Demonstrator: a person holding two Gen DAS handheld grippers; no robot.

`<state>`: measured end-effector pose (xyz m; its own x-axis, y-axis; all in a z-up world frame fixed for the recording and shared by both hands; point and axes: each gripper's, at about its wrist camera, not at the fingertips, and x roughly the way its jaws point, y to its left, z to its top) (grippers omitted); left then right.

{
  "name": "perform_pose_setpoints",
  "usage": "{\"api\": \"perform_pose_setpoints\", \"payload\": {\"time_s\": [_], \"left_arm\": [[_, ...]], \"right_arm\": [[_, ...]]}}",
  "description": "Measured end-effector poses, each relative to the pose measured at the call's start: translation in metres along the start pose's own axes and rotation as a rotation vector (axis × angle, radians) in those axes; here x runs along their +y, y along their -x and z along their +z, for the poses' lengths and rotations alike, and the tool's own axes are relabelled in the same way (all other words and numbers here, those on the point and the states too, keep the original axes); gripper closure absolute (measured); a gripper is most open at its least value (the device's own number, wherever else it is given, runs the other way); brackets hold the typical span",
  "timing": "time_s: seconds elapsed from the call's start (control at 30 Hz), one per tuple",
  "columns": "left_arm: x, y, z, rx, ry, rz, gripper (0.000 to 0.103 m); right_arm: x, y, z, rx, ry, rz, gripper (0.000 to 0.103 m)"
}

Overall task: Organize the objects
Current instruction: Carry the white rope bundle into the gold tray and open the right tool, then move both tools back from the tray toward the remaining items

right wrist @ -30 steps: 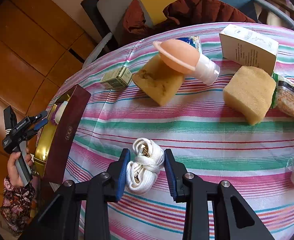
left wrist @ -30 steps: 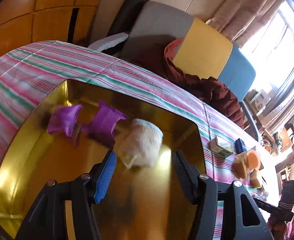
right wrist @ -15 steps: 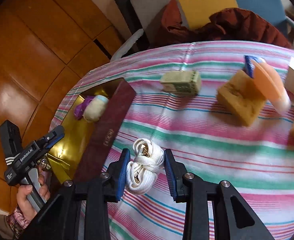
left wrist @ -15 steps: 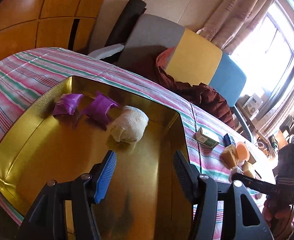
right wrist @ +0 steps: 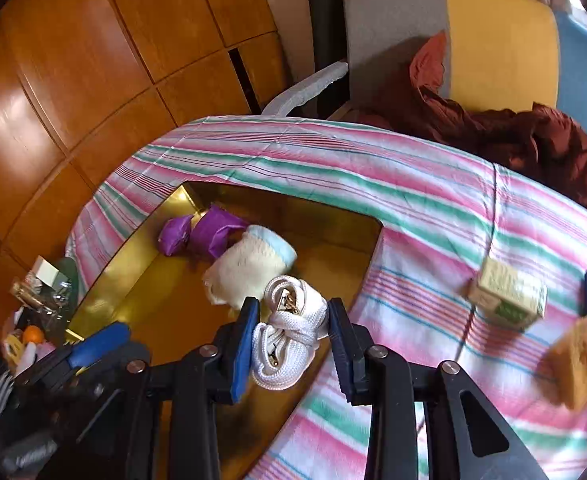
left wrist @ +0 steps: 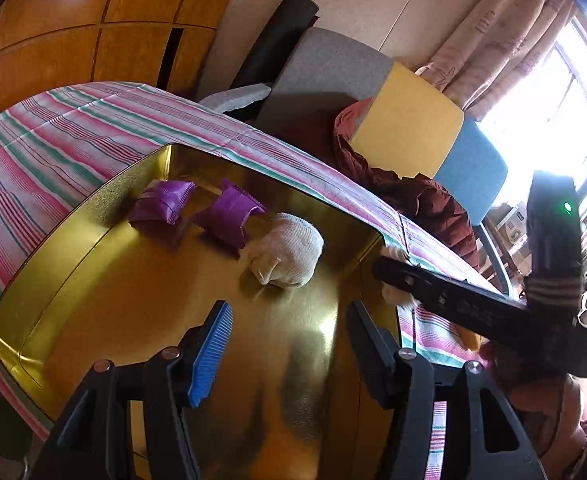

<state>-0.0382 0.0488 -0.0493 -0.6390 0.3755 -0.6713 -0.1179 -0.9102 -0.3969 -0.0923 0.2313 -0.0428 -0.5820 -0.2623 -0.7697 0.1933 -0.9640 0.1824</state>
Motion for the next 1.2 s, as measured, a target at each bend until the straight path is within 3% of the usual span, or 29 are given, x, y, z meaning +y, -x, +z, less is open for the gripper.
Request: {"api": "perform_pose_setpoints", "payload": {"time_s": [0.13, 0.23, 0.27, 0.5, 0.77, 1.2], "left_arm": [[0.001, -0.002, -0.002, 0.011, 0.012, -0.003, 0.043], [0.0, -0.003, -0.003, 0.016, 0.009, -0.008, 0.043], [-0.001, -0.003, -0.003, 0.018, 0.007, -0.008, 0.043], [-0.005, -0.004, -0.006, 0.022, -0.004, -0.012, 0.043], [-0.018, -0.001, -0.011, 0.021, -0.041, -0.035, 0.043], [-0.053, 0.012, -0.025, 0.024, -0.139, -0.1, 0.043]], "right_arm": [[0.005, -0.017, 0.011, -0.005, 0.043, -0.095, 0.066], [0.001, -0.02, 0.016, -0.025, 0.034, -0.14, 0.054], [0.0, -0.019, 0.017, -0.038, 0.025, -0.149, 0.047], [-0.006, 0.009, 0.006, -0.114, 0.007, -0.135, 0.039], [-0.013, 0.044, -0.024, -0.139, 0.012, -0.138, 0.034], [-0.053, 0.064, -0.09, -0.037, -0.075, -0.182, 0.034]]}}
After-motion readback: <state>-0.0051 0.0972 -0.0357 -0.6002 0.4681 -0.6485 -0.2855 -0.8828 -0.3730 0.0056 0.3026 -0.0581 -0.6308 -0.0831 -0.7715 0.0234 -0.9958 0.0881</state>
